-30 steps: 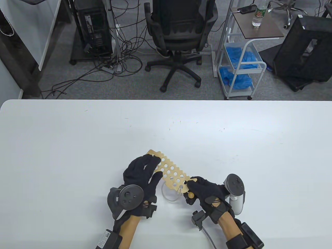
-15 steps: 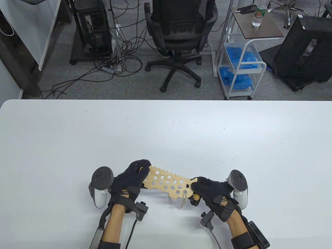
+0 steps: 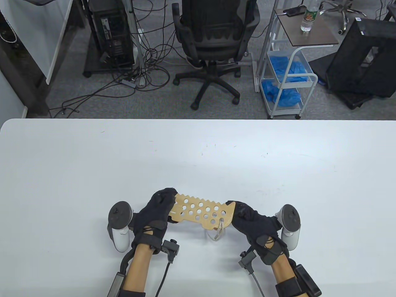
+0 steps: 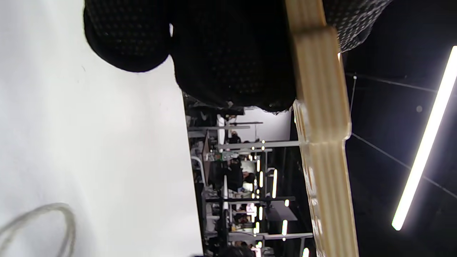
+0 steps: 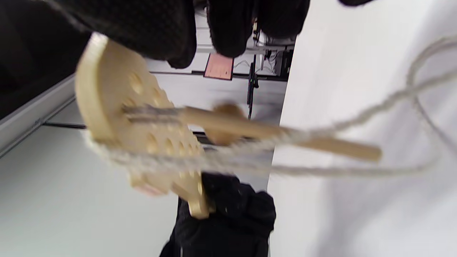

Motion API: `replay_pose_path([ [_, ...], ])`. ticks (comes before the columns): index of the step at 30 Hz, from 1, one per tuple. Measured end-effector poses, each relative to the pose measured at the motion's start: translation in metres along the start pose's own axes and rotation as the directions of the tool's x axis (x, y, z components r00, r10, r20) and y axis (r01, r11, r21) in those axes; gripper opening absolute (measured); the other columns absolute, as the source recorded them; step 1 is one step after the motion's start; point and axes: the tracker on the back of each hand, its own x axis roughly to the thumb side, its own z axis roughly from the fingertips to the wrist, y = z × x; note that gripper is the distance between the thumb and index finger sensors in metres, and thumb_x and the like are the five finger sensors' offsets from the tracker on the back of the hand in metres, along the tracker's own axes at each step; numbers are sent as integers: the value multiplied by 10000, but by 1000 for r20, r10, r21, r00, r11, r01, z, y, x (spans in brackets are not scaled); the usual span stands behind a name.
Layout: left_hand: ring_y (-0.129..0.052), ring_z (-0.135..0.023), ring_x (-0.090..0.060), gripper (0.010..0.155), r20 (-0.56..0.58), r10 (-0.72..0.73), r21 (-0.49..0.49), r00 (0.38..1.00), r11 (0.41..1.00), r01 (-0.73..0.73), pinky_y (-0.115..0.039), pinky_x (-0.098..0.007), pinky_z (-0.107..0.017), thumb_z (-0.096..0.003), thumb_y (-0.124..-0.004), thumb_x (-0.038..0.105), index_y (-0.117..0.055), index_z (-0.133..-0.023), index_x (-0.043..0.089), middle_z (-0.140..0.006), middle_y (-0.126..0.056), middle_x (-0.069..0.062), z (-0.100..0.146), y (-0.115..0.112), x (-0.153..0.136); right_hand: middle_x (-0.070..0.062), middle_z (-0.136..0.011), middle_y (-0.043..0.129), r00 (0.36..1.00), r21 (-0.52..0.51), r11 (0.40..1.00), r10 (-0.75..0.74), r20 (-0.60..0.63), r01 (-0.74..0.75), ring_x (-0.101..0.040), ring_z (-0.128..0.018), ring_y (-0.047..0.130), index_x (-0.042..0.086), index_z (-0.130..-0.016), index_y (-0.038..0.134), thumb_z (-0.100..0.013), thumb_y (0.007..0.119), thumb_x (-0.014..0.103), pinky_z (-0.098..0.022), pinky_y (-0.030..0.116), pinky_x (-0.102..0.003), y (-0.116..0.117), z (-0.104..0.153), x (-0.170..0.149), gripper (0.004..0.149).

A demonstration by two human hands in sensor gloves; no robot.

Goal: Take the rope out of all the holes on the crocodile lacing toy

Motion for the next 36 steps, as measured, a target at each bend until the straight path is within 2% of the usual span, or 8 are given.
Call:
replay_pose_path([
  [4, -1015, -390, -85, 498, -2, 28, -21, 1000, 999, -28, -890, -386, -437, -533, -724, 529, -734, -970, 291, -608, -1015, 79, 0, -5, 0, -189, -1127, 400, 999, 155, 988, 1, 34, -6, -564, -988, 212, 213, -962, 654, -407, 811, 276, -569, 178, -828, 12, -1, -2, 580],
  [6, -1015, -391, -84, 497, 0, 32, -30, 999, 999, -32, -889, -385, -439, -534, -722, 529, -733, -971, 292, -608, -1014, 81, 1, -6, 1, -183, -1139, 368, 999, 188, 982, 7, 46, -15, -564, -988, 172, 229, -978, 630, -420, 816, 329, -555, 147, -832, 15, -1, -2, 597],
  [10, -1015, -391, -83, 496, 2, 34, -36, 999, 999, -33, -890, -385, -438, -534, -721, 529, -733, -970, 293, -608, -1014, 80, 1, -7, 2, -179, -1134, 421, 998, 149, 988, 31, 46, -38, -562, -990, 174, 235, -924, 722, -427, 839, 377, -556, 136, -832, 15, 0, -2, 530],
  [23, -1013, -391, -92, 494, -5, 16, -45, 1000, 999, -17, -886, -390, -440, -535, -721, 524, -737, -968, 288, -606, -1014, 73, 1, -9, 0, -165, -1127, 471, 996, 169, 983, 69, 50, -76, -566, -991, 180, 226, -855, 802, -405, 875, 315, -562, 137, -835, 14, -1, -2, 464],
  [30, -1013, -390, -92, 492, -10, 17, -52, 1000, 999, -17, -885, -390, -440, -534, -718, 524, -739, -967, 290, -604, -1015, 73, 0, -10, -1, -166, -1089, 595, 995, 134, 987, 88, 53, -94, -572, -996, 262, 210, -779, 865, -396, 887, 289, -579, 179, -835, 11, -1, -2, 391],
  [36, -1014, -388, -95, 491, -15, 21, -57, 1000, 998, -21, -885, -394, -438, -533, -720, 522, -743, -964, 288, -601, -1017, 69, 0, -11, -3, -170, -1062, 648, 996, 123, 989, 79, 49, -84, -575, -994, 304, 193, -761, 873, -398, 882, 280, -589, 212, -833, 9, -2, -4, 373],
])
